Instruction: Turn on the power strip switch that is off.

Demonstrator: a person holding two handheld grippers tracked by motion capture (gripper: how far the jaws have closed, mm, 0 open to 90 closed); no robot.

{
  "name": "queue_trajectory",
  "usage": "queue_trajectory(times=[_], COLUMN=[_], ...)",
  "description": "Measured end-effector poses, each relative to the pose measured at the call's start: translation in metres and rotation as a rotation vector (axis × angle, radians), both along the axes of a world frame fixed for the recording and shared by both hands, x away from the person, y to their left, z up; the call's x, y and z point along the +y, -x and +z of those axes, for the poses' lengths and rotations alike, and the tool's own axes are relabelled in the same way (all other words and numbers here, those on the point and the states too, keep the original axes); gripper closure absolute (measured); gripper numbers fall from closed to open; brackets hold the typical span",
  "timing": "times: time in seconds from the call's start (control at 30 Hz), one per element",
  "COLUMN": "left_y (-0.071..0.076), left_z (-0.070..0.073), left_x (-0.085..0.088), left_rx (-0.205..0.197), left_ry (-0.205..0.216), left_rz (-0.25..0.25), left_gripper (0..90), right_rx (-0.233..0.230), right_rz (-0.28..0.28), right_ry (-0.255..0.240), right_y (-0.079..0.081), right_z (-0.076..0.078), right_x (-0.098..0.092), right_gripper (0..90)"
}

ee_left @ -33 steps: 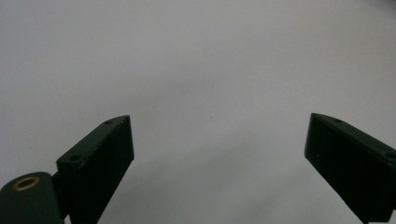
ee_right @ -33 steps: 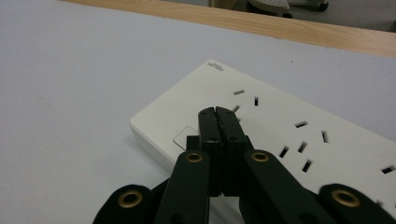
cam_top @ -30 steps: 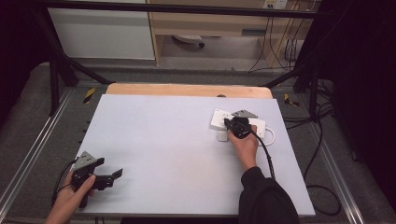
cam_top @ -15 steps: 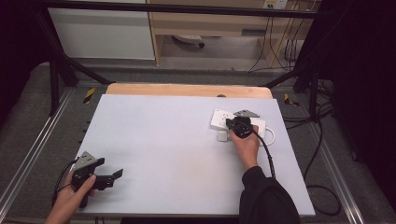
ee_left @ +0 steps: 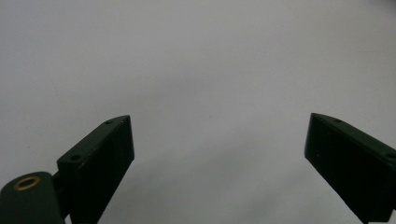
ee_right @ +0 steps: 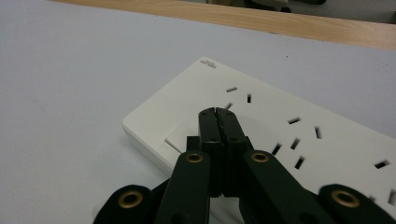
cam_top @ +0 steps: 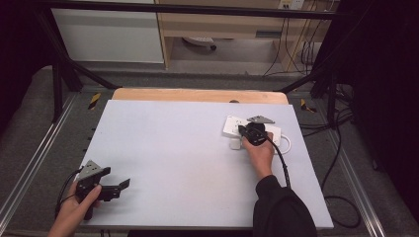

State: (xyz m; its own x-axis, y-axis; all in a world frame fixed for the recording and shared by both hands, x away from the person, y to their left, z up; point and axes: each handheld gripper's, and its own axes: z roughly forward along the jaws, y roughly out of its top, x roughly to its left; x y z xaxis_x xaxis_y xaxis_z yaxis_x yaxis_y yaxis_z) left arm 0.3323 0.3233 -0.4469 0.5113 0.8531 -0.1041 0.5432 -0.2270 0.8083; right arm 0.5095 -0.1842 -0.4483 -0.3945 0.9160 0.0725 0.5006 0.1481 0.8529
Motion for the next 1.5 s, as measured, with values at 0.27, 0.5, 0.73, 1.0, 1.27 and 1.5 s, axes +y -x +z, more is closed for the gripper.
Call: queue_trajectory(times=[0.27,0.5,0.73,1.0,1.27,1.5], left_y=[0.0,0.0,0.0,0.0,0.0,0.0], left_z=[0.0,0.0,0.0,0.0,0.0,0.0], left_x=[0.0,0.0,0.0,0.0,0.0,0.0], left_rx=[-0.001,0.0,0.0,0.001,0.002,0.001], left_ry=[0.0,0.0,0.0,0.001,0.0,-0.001], left_rz=[0.0,0.0,0.001,0.0,0.0,0.0], left_gripper=[8.2,8.2,8.2,8.2,8.2,8.2], right_rx=[-0.013,-0.015,-0.014,-0.009,-0.018,-0.024], right_rz=[-0.003,-0.006,-0.008,-0.006,-0.012,-0.019], right_ry=[-0.014,-0.029,-0.047,-0.058,-0.084,-0.092], right_y=[0.0,0.0,-0.001,-0.001,0.002,0.007], right_z=[0.006,0.01,0.014,0.016,0.023,0.032], right_x=[-0.001,-0.002,-0.003,-0.003,-0.006,-0.013], right_gripper=[90.0,83.4,75.7,68.8,57.6,49.4])
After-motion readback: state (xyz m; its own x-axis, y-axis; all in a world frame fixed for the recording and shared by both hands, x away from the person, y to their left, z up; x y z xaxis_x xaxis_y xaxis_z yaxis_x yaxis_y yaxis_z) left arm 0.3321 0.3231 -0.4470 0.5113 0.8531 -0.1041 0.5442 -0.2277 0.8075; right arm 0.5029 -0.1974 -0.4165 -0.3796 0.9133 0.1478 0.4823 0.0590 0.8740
